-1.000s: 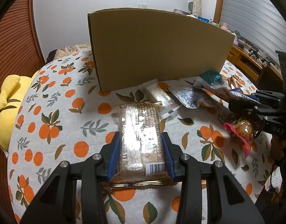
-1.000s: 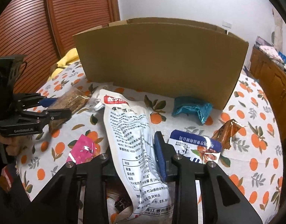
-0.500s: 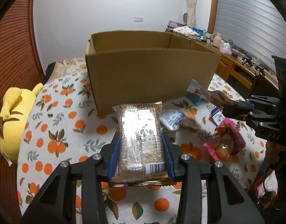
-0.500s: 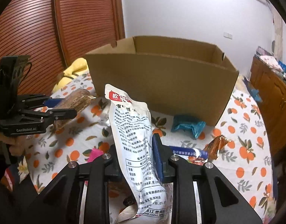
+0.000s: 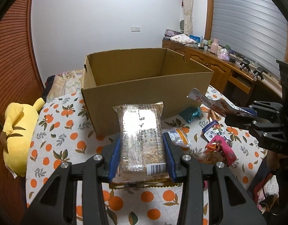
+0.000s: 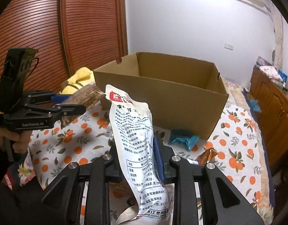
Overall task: Organize snacks
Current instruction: 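Carry both held packs over the box and open both tools to release them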
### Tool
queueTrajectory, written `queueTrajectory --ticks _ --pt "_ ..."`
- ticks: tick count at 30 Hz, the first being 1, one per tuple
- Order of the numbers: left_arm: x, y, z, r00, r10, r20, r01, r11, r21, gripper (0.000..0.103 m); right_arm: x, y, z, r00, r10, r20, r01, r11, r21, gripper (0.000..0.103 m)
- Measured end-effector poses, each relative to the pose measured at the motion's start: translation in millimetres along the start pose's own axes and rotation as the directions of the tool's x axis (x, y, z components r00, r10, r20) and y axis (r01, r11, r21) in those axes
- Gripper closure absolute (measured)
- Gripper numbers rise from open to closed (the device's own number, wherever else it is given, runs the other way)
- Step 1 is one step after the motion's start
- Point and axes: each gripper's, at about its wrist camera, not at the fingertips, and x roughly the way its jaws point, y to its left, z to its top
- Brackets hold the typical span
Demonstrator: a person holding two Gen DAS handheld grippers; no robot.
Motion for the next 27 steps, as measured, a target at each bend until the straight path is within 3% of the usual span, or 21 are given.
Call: queueTrajectory --ticks 18,27 --pt "-8 5 48 0.997 0.018 0.072 -0.020 0.999 0.033 0.062 -9 -7 36 0.998 -0.041 0.045 0.043 0.998 -0.050 0.078" --pt "15 19 72 0.997 0.057 0.055 -0.058 0.998 0.031 0.062 6 -23 59 0.996 -0.070 0.047 0.073 0.996 -0.051 0.078"
